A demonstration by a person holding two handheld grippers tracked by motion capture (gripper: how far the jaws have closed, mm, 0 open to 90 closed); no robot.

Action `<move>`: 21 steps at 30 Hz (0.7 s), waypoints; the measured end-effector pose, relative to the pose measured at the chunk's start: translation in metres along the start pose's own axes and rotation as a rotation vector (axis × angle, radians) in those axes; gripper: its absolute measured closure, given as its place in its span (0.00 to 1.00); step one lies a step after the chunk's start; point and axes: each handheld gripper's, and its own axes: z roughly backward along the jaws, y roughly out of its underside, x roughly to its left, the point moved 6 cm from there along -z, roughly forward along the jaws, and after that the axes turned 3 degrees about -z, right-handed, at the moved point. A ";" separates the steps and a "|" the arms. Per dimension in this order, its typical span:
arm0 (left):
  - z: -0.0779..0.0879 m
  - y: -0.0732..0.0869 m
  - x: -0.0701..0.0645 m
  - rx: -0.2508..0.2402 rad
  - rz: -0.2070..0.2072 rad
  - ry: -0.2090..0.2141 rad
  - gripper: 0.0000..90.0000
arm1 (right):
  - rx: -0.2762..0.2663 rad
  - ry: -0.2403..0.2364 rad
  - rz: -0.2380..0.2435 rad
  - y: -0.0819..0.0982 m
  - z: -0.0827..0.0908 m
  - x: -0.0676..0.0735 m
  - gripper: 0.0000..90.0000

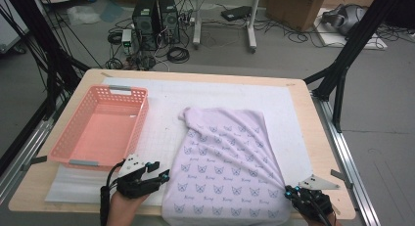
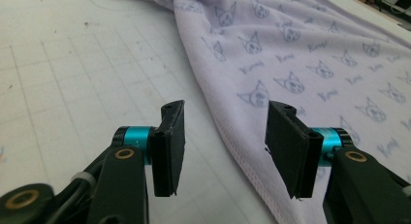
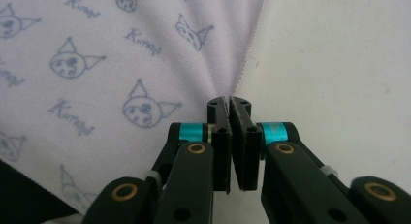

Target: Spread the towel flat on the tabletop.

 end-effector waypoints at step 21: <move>-0.045 -0.033 0.023 -0.014 0.025 0.064 0.52 | -0.150 -0.072 -0.087 -0.051 -0.031 -0.021 0.60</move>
